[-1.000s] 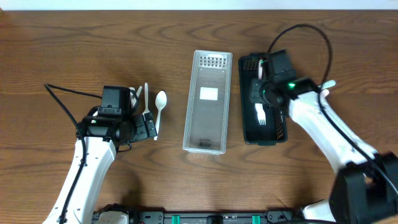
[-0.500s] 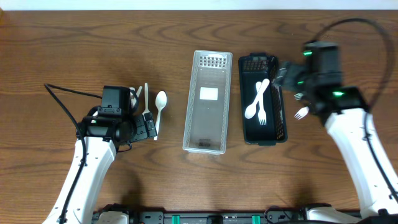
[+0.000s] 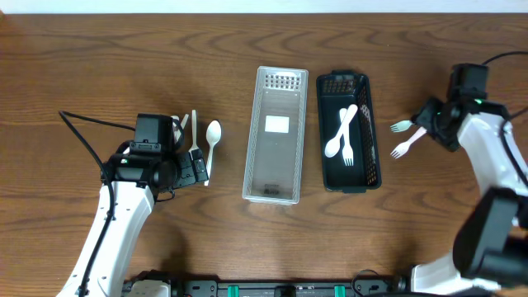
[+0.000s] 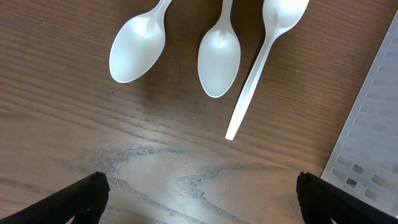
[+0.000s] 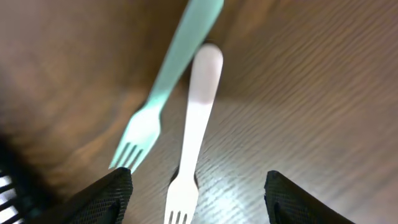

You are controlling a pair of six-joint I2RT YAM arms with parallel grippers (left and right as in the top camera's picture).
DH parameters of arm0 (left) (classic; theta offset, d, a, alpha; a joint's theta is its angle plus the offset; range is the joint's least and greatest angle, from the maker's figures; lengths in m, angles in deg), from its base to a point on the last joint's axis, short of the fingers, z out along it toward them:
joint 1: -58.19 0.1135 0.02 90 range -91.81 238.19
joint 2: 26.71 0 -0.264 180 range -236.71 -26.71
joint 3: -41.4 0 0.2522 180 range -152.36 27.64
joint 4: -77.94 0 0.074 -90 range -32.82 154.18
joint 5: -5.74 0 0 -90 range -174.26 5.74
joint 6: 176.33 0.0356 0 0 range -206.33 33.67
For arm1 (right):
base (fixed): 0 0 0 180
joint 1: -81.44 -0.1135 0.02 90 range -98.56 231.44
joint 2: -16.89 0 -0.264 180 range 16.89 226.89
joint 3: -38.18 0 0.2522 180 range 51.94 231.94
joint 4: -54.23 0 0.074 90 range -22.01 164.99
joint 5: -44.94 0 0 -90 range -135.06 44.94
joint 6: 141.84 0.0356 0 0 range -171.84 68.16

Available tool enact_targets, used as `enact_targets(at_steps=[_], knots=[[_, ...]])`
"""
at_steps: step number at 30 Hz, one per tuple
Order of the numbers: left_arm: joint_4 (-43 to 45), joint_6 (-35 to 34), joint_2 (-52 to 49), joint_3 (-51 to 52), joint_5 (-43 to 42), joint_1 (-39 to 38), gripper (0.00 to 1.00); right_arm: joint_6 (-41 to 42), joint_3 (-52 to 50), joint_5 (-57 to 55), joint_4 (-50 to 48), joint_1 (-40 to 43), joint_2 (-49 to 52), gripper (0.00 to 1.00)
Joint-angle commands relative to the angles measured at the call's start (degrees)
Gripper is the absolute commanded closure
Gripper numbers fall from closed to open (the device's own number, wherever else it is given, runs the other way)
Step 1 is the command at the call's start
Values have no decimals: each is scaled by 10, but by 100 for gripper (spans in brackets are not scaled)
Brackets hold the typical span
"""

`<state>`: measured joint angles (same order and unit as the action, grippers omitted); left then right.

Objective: Pack container
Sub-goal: 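Grasp a third white fork with the right gripper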

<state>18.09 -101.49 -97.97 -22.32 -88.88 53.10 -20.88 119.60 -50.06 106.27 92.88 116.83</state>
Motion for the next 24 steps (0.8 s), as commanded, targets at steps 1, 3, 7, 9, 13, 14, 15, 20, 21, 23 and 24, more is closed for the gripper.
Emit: enact_targets(at_steps=[1, 3, 7, 9, 13, 14, 15, 20, 21, 23, 24], knots=[[-1, 5, -2, -10, -3, 3, 2, 38, 2, -6, -8, 0, 48, 29], [-1, 5, -2, -10, -3, 3, 2, 47, 2, -5, -8, 1, 75, 29], [-1, 5, -2, -10, -3, 2, 2, 48, 2, 8, -6, 1, 116, 33], [-1, 5, -2, -10, -3, 2, 2, 48, 2, 10, -4, 1, 128, 35], [-1, 5, -2, -10, -3, 2, 2, 48, 2, 9, 4, 1, 134, 50], [-1, 5, -2, -10, -3, 2, 2, 48, 2, 9, 5, 1, 134, 57], [-1, 5, -2, -10, -3, 2, 2, 48, 2, 9, 8, 1, 133, 64], [-1, 5, -2, -10, -3, 2, 2, 46, 2, 9, 25, 1, 119, 96], [-1, 5, -2, -10, -3, 2, 2, 46, 2, 9, 28, 1, 111, 98], [-1, 5, -2, -10, -3, 2, 2, 46, 2, 9, 38, 0, 83, 99], [-1, 5, -2, -10, -3, 2, 2, 45, 2, 9, 44, -2, 64, 99]])
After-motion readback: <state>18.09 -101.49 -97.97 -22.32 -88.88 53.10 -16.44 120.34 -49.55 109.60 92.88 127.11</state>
